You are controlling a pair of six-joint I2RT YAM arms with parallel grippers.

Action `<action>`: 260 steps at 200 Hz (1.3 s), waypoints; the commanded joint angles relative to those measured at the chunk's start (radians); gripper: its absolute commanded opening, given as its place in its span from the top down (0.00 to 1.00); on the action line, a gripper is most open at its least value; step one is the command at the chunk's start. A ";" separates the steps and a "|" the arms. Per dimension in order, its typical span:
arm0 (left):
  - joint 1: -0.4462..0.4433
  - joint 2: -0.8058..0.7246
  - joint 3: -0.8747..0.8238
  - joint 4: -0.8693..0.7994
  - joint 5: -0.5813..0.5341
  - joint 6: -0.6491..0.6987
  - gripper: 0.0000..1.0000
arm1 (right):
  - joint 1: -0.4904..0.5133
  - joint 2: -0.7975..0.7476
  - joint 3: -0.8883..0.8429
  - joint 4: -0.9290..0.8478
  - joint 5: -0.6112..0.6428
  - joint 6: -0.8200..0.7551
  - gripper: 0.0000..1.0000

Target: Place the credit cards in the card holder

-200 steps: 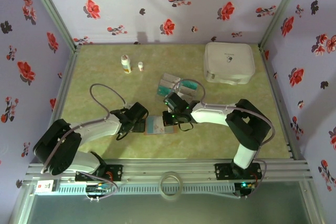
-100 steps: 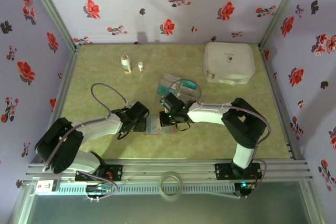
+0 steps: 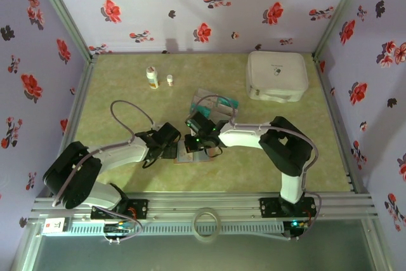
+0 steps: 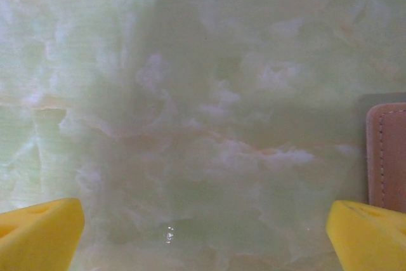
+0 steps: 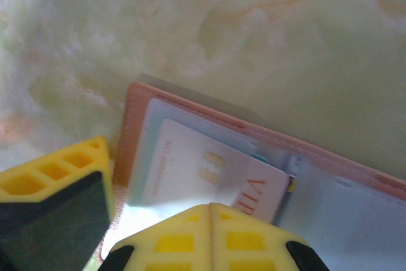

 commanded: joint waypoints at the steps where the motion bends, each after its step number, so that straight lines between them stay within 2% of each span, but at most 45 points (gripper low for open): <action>1: -0.008 0.022 0.009 0.014 0.014 0.002 0.00 | 0.011 0.020 0.042 -0.014 -0.019 0.004 0.98; 53: -0.005 -0.019 0.001 -0.007 0.009 -0.001 0.00 | 0.008 -0.059 0.017 -0.062 0.046 -0.024 0.98; 113: 0.047 -0.103 -0.022 -0.040 0.004 0.006 0.00 | 0.003 -0.097 -0.043 -0.074 0.079 -0.029 0.98; 260: 0.058 0.007 0.016 -0.025 0.016 0.035 0.00 | 0.005 -0.029 -0.034 -0.049 0.052 -0.024 1.00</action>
